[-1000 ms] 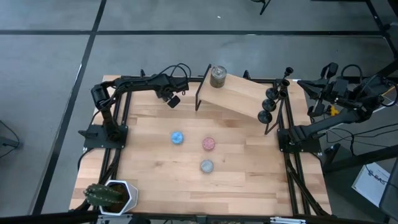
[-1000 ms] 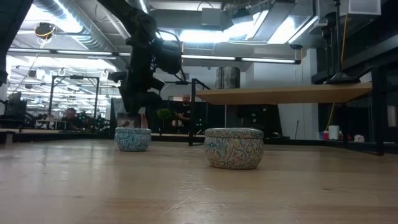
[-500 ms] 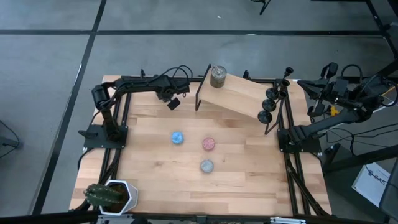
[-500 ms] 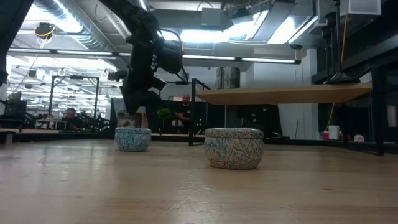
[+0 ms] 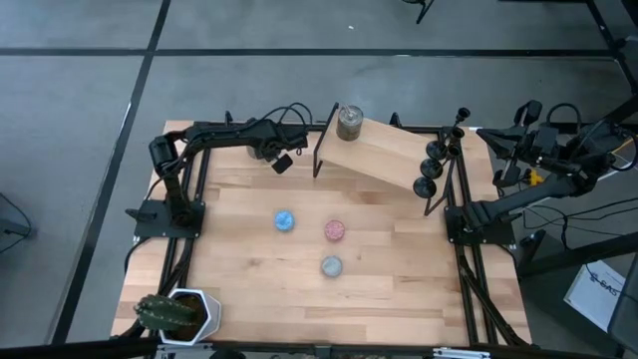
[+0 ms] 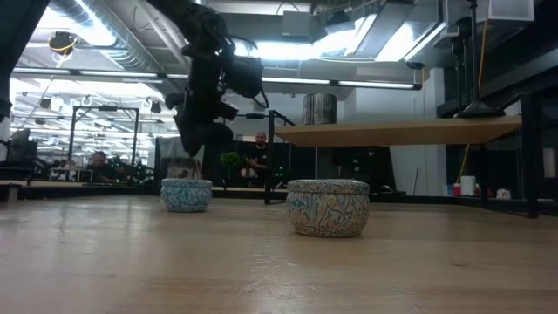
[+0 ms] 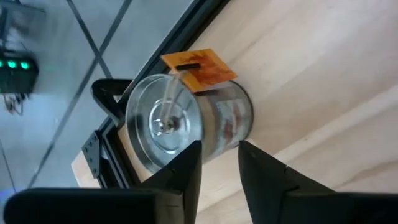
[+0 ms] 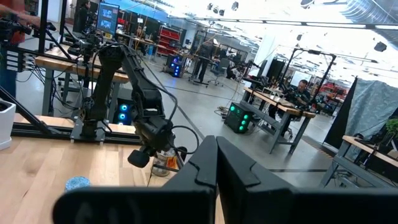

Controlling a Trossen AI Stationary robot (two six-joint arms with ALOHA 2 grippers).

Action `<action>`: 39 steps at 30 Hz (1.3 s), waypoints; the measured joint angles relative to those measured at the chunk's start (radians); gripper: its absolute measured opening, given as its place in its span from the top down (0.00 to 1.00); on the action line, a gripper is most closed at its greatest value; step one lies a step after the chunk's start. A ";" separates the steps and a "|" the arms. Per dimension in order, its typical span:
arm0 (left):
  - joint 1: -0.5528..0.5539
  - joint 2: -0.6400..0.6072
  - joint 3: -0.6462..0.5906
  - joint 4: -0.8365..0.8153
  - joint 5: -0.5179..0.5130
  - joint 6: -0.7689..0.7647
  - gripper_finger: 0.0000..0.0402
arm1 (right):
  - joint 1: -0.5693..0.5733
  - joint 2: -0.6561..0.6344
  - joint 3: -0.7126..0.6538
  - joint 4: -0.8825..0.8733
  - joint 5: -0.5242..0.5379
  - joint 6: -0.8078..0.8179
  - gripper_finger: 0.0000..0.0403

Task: Pick & Place candle stick holders
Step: Align the silver scented candle with the other silver scented candle on the shelf

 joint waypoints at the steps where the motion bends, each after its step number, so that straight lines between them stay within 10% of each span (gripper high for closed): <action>1: 0.007 0.000 0.000 0.000 0.001 -0.008 0.74 | 0.000 0.000 0.000 0.000 0.000 0.000 0.99; 27: 0.046 0.106 0.007 -0.005 -0.002 -0.017 0.65 | 0.000 0.000 0.000 0.000 0.000 0.000 0.99; 39: 0.044 0.095 0.006 -0.044 0.053 -0.020 0.97 | 0.000 0.000 0.000 0.000 0.000 0.000 0.99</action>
